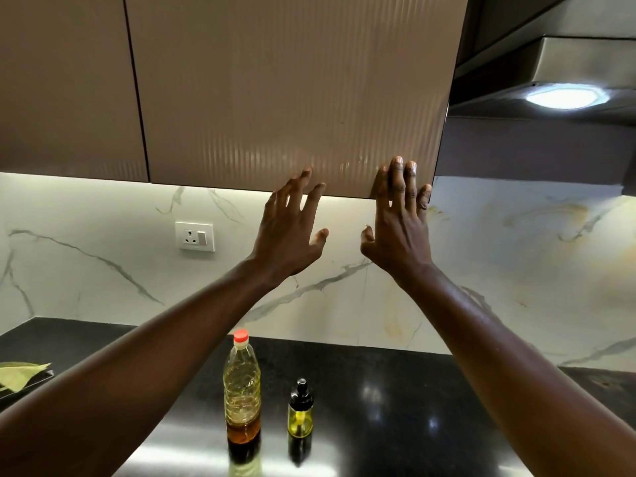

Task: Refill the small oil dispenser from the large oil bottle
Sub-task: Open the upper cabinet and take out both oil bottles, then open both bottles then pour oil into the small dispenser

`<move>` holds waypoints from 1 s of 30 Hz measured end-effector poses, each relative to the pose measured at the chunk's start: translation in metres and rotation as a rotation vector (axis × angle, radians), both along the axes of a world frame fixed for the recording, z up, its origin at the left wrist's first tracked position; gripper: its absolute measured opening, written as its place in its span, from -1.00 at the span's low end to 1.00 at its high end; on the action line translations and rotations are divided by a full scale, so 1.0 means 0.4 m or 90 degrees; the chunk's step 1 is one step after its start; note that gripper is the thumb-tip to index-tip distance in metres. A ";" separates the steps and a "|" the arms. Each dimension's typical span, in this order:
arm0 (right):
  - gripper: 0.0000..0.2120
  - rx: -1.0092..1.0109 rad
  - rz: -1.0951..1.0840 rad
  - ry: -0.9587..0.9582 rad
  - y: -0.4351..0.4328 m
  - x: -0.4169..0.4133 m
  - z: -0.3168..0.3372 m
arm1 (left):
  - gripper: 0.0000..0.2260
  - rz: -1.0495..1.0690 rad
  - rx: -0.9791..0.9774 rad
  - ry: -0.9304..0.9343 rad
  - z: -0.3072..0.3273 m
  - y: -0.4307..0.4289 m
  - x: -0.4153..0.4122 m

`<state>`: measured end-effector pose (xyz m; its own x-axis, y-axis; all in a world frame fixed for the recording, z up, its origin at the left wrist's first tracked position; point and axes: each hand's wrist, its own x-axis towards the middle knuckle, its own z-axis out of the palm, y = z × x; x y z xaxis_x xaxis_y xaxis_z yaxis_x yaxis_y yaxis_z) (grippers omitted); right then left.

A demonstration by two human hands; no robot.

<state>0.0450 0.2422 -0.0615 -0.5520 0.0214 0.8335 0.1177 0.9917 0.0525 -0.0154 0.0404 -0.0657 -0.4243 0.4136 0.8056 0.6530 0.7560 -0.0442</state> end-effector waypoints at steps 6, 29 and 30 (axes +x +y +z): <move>-0.11 -0.092 0.085 0.060 -0.065 0.014 0.025 | -0.57 -0.120 0.170 -0.016 0.072 -0.050 0.020; -0.42 -0.186 0.243 -0.132 -0.430 -0.011 -0.415 | -0.23 -0.118 0.302 -0.539 -0.487 -0.368 -0.003; -0.44 -0.177 0.233 -0.165 -0.437 -0.021 -0.439 | -0.23 -0.115 0.296 -0.556 -0.511 -0.372 -0.011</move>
<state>0.0367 0.0675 -0.2372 -0.7522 -0.0109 0.6588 -0.2215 0.9458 -0.2373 -0.0198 -0.1085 -0.2703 -0.9053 0.2538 0.3406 0.4228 0.4622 0.7795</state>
